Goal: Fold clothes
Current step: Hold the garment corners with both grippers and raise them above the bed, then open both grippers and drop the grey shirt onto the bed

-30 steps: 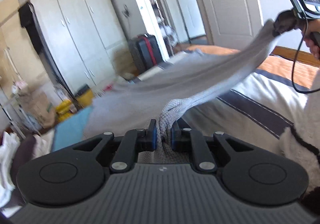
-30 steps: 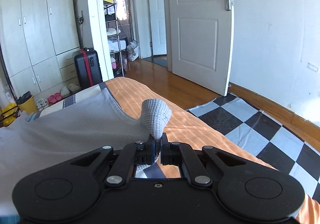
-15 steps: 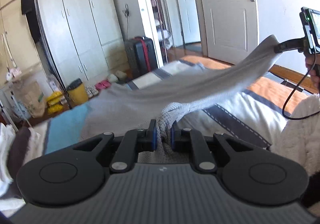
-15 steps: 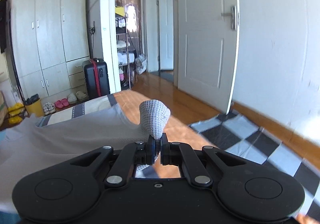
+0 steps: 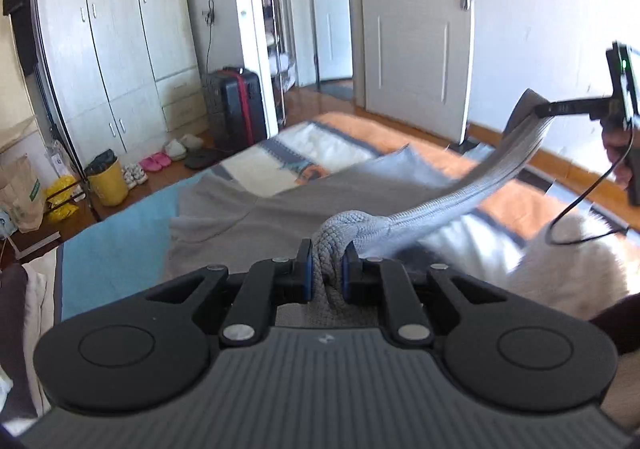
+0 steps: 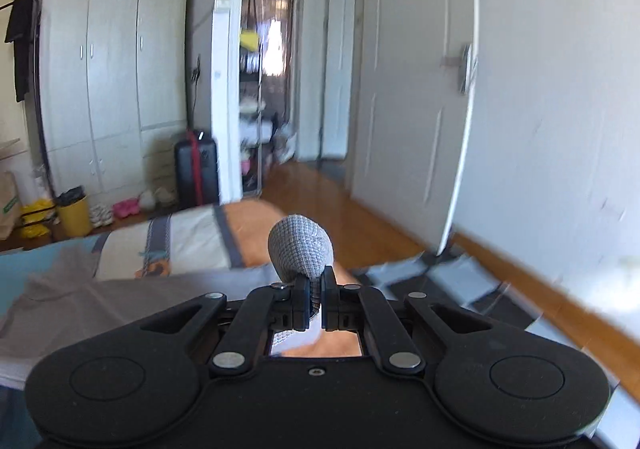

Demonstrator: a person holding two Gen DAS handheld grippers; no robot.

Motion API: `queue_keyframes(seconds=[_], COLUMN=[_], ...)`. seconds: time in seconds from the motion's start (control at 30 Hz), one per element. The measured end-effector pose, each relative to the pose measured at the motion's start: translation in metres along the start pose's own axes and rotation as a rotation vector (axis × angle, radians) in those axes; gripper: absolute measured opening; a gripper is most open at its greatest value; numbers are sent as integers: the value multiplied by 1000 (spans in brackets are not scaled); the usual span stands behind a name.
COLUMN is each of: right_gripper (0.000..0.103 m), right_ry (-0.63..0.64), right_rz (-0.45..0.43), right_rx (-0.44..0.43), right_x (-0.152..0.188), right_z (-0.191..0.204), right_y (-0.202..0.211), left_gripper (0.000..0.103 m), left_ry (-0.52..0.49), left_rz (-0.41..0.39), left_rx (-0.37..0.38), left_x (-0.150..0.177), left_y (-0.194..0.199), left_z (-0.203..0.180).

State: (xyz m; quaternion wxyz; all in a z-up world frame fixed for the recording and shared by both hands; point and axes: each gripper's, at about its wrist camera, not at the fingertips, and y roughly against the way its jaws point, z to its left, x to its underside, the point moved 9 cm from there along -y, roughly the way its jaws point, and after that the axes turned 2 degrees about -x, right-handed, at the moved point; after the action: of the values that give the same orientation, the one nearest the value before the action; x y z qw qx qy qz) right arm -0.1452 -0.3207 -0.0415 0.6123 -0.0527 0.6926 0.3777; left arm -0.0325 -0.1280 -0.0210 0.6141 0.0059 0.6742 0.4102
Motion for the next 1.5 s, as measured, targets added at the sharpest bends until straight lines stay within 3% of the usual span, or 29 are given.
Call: queue_keyframes(seconds=[0.07,0.17,0.33,0.5,0.63,0.7,0.73,0.77,0.8,0.93,1.0,1.07,1.2,1.33,1.4,1.5], right_gripper=[4,4,5,5,6,14,16,29,38,38,39,41,60,61,61,61], right_ry=[-41,-102,-174,-422,-352,-335,-348,-378,-409,-484,-484,-431,-340,-412,-443,-428], right_rz=[45,112,189,204,202,163,144,134,134,171,161,160,105,115,133,147], right_rx=[-42,-106,-136,-148,-98,-84,-84,-103,-130,-219,-241,-235,-173,-143,-143,-146], right_x=[2,5,-4,8,21,22,24,29,32,37,33,27,12,20,26,26], right_z=[7,19,30,37,49,40,35,32,29,29,33,35,21,-4,-9,-6], right_y=[-35,-88,-173,-227,-248,-266,-272,-279,-284,-290,-282,-272,-247,-233,-230,-230], left_gripper=[13,13,14,14,16,24,29,40,44,45,52,57,64,68,68,68], left_ry=[10,-2,-52,-176,-229,-237,-201,-166,-131,11,81,128,191,320,426,421], left_rz=[21,-22,-53,-118,-55,-31,-31,-31,-31,-31,-39,-20,30,42,123,242], left_rx=[-11,-103,-141,-315,-278,-255,-270,-284,-299,-356,-348,-350,-383,-364,-342,-333], left_x=[2,-11,-64,-104,-103,-95,-90,-86,-81,-62,-52,-38,-3,38,62,87], left_y=[-34,-80,-163,-256,-314,-339,-340,-341,-342,-347,-334,-321,-293,-261,-253,-240], left_z=[18,53,100,127,129,129,135,141,147,171,183,194,216,235,245,238])
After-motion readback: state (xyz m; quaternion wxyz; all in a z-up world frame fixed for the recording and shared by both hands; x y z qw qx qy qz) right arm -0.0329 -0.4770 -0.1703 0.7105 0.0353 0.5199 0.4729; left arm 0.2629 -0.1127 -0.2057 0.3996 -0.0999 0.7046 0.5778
